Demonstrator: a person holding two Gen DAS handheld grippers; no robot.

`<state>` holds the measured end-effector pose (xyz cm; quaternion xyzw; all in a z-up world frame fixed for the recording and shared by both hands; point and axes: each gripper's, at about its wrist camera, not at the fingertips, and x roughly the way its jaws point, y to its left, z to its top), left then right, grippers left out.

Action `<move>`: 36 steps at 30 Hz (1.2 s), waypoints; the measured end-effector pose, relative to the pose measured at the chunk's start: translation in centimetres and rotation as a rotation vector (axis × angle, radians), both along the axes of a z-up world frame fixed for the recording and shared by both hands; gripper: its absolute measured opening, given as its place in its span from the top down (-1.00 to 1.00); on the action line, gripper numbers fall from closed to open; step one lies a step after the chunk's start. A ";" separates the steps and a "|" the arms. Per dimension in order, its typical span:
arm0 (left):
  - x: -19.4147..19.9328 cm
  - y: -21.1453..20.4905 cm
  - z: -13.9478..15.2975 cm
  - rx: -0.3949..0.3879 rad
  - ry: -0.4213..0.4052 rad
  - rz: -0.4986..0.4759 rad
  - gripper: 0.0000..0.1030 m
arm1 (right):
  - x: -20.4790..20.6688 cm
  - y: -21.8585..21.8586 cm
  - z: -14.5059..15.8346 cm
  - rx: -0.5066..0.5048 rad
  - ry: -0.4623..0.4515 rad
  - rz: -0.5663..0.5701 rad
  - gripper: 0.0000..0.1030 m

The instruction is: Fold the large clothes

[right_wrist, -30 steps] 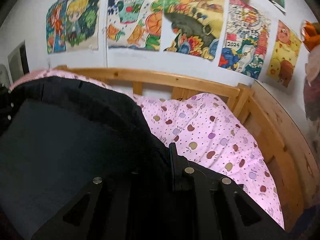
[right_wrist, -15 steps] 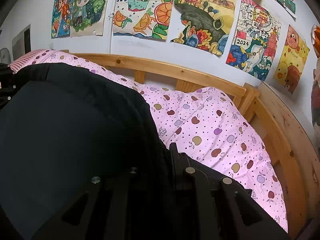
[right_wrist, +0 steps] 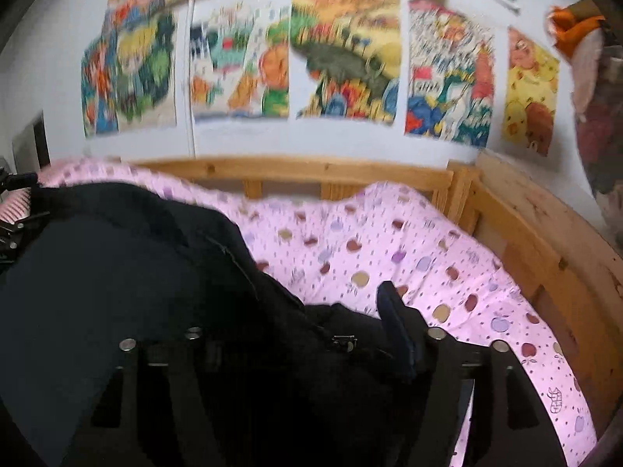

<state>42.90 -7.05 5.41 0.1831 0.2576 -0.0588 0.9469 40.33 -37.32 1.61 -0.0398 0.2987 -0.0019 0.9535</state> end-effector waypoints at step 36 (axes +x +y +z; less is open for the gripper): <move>2.2 2.6 -5.1 -0.358 0.351 -0.026 -0.91 | -0.5 0.6 -2.5 0.160 0.175 -0.081 -0.69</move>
